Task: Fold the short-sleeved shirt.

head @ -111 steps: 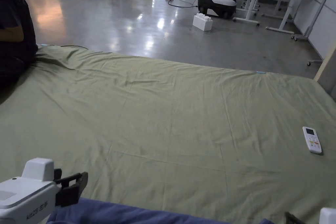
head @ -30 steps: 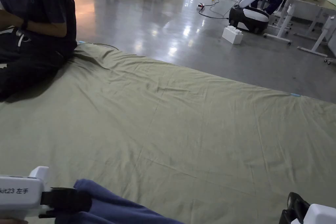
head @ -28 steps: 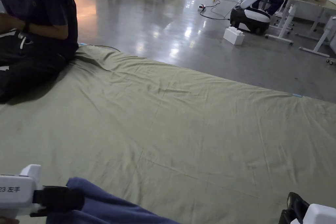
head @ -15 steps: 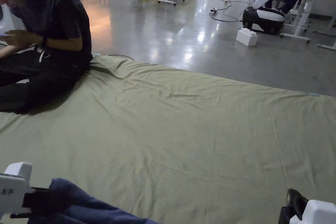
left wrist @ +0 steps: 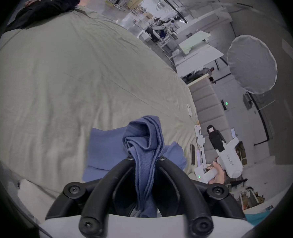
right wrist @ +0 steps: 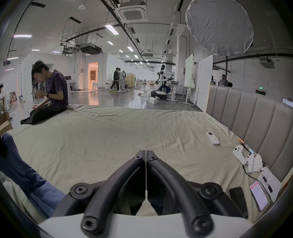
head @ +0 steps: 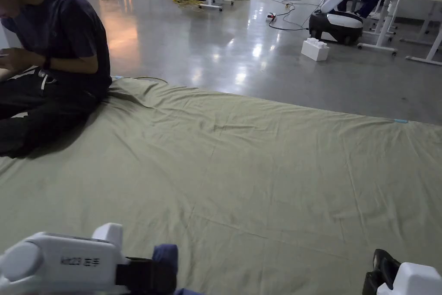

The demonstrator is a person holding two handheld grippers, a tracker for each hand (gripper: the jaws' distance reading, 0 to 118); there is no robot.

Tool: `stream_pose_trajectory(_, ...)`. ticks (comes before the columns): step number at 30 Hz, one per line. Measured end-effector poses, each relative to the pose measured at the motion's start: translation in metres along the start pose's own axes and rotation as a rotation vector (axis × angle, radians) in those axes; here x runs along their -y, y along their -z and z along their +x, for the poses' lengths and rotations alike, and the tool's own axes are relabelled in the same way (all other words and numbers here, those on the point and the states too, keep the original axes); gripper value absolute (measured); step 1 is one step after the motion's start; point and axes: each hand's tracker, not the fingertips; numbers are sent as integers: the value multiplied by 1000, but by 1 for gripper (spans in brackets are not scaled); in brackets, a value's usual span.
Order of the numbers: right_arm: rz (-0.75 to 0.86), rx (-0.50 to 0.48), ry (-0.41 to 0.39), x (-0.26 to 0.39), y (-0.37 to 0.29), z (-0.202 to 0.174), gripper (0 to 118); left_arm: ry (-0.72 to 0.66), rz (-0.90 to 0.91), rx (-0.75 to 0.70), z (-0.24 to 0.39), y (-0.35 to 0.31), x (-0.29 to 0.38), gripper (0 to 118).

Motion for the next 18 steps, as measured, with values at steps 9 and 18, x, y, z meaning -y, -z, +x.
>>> stream_pose_trajectory(9,-18,32,13,9,-9,16,1,-36,-173,-101,3,130,26,14)
stream_pose_trajectory(18,-29,55,16,14,-15,26,1,-24,-188,-211,10,167,50,14)
